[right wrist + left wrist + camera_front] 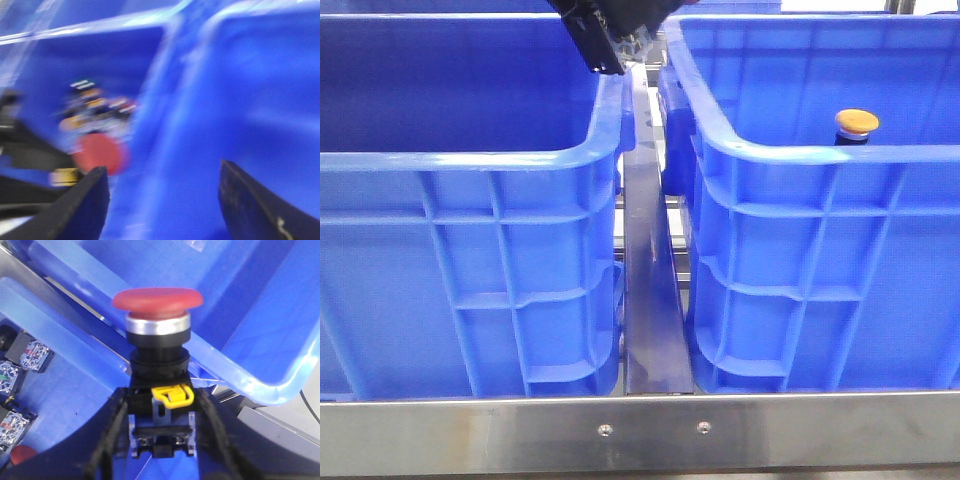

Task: Pick red and yellow buttons and place in box
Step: 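Lift the red button toward the divider and grasp its cap with the right gripper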

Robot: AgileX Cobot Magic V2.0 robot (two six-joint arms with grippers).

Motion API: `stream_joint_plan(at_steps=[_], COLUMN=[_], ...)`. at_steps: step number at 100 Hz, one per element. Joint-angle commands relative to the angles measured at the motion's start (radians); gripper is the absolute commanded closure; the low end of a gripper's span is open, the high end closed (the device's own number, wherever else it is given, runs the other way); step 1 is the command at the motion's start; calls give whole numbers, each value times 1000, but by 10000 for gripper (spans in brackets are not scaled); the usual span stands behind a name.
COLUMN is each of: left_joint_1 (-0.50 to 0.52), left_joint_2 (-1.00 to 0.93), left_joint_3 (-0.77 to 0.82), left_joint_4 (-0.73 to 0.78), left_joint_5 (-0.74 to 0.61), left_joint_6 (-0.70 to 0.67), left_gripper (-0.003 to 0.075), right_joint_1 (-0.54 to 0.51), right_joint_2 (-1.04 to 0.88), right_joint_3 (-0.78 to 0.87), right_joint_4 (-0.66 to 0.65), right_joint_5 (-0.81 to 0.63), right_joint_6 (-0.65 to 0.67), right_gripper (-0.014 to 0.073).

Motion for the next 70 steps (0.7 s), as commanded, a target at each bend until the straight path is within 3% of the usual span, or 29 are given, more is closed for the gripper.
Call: stream_joint_plan(at_steps=[1,22,53,70], left_joint_1=[-9,-9,-9,-9], left_joint_2=[-45,-45,-45,-45], left_joint_3=[-31,-31,-31,-31], left_joint_4=[-20,-26,-38,-38], left_joint_5=[-37,-37,-37,-46], left_joint_6=[1,1,1,1], left_gripper=[596,596,596,596], right_joint_1=[-5,-5,0,52], right_joint_2=[51,219,334,335], right_joint_3=[-82,-165,-213,-213], right_joint_4=[111,288,297,297], right_joint_5=[140,329,364,366], right_joint_6=[60,75,75,75], right_gripper=[100,100,100,100])
